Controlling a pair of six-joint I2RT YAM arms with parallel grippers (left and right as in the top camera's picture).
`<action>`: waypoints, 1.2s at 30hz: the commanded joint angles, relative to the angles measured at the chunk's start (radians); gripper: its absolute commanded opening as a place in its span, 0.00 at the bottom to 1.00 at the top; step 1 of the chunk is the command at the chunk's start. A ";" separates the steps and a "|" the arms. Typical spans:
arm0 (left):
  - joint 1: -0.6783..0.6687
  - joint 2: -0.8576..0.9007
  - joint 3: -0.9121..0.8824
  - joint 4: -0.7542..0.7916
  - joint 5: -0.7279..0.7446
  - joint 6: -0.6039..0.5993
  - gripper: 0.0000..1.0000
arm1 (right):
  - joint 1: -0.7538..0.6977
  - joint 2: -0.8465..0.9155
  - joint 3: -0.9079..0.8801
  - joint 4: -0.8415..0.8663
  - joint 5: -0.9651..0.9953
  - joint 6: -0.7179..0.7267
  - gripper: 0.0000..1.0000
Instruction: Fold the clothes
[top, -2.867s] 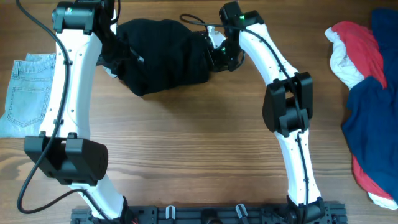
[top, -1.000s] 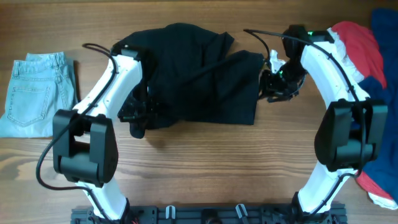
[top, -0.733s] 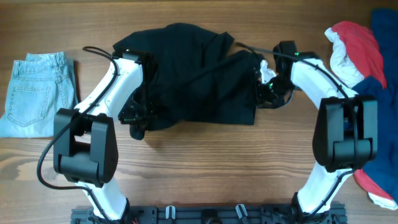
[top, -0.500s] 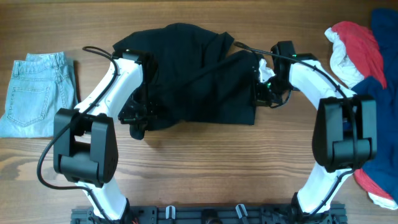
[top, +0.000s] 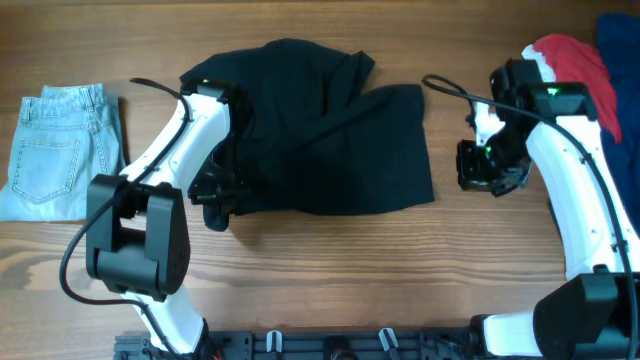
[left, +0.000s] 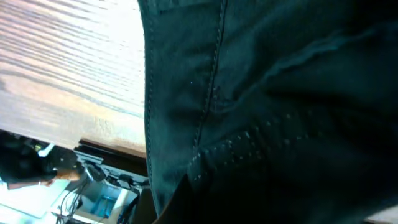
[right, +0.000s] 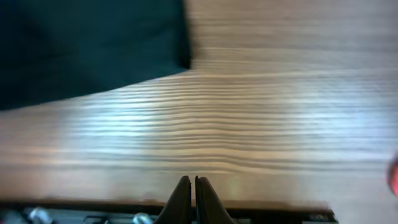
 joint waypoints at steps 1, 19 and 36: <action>-0.005 0.000 -0.005 0.001 0.022 -0.014 0.04 | 0.001 0.010 -0.046 0.047 0.018 0.049 0.14; -0.005 0.000 -0.005 0.060 0.029 -0.014 0.04 | 0.126 0.313 -0.263 0.479 -0.021 0.413 0.51; -0.005 0.000 -0.169 0.003 0.030 -0.020 0.04 | 0.114 0.203 -0.402 0.314 0.034 0.409 0.04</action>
